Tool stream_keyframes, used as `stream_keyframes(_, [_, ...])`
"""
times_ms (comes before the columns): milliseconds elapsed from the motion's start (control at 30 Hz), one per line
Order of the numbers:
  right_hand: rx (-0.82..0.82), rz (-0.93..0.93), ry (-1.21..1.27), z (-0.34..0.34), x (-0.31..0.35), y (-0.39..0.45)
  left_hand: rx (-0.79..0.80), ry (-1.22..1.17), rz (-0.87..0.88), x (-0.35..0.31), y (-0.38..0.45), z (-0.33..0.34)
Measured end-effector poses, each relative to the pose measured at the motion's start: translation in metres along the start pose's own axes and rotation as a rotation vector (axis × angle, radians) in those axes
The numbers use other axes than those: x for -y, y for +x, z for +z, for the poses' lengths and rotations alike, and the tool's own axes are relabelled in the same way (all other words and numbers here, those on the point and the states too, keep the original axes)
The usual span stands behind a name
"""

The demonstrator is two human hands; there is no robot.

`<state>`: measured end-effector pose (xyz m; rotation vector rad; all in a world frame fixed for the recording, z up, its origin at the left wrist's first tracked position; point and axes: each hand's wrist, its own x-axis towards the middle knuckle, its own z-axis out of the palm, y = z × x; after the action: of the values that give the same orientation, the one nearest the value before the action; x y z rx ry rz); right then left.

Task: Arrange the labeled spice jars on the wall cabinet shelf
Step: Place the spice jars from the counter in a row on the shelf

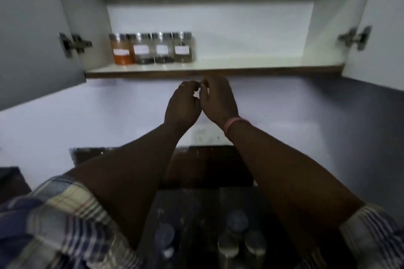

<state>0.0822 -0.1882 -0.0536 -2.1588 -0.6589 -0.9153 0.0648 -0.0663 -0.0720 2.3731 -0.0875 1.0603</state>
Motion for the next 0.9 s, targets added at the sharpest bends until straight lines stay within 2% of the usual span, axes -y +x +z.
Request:
stream_keyframes(267, [0.221, 0.247, -0.104, -0.002, -0.017, -0.177, 0.315, -0.15, -0.119, 0.005, -0.169, 0.037])
stream_keyframes(367, [0.311, 0.312, -0.126, -0.02, -0.026, -0.216, 0.396, -0.179, -0.165, 0.003, -0.219, 0.055])
stream_keyframes(533, [0.358, 0.488, -0.161, -0.046, -0.046, -0.273, 0.524, -0.204, -0.324, -0.003, -0.292, 0.088])
stream_keyframes(700, [0.422, 0.617, -0.187, -0.042, -0.087, -0.332, 0.671, -0.177, -0.476, -0.005, -0.342, 0.125])
stream_keyframes(800, [0.473, 0.799, -0.07, -0.024, -0.124, -0.365, 0.731, -0.171, -0.537, -0.016, -0.356, 0.15])
stream_keyframes(900, [0.558, 0.916, -0.07, -0.006, -0.16, -0.391, 0.801, -0.131, -0.552, -0.026, -0.358, 0.175])
